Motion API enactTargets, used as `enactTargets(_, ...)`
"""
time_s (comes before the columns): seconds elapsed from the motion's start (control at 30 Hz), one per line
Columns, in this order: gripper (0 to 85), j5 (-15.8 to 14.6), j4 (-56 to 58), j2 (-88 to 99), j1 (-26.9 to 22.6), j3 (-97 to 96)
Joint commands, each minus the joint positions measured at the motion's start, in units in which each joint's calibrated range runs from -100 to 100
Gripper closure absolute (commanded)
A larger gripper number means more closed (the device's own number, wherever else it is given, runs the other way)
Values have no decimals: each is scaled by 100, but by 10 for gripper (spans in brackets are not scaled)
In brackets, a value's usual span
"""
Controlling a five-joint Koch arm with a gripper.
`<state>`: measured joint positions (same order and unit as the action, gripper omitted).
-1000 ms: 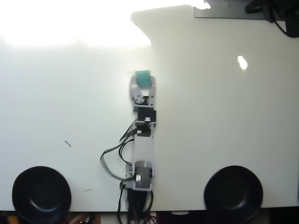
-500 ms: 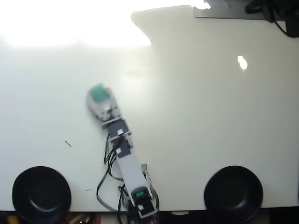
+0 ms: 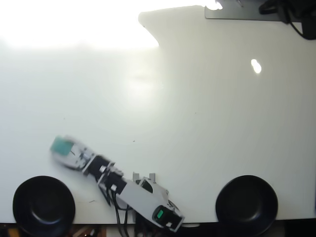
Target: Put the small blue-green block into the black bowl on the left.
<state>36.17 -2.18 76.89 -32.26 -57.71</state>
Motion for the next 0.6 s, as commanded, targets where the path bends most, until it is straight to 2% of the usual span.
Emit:
enactTargets(0.0,823,-24,84,157,-308,632)
enactTargets(0.13,823,-39,449,157,-762,1002)
enactTargets(0.23,823,-166,708,93,-1099,1363)
enactTargets(0.47,823,-742,1122,-346,-1763,1926)
enactTargets(0.57,823,-1255,1154,-657,-1968,2009)
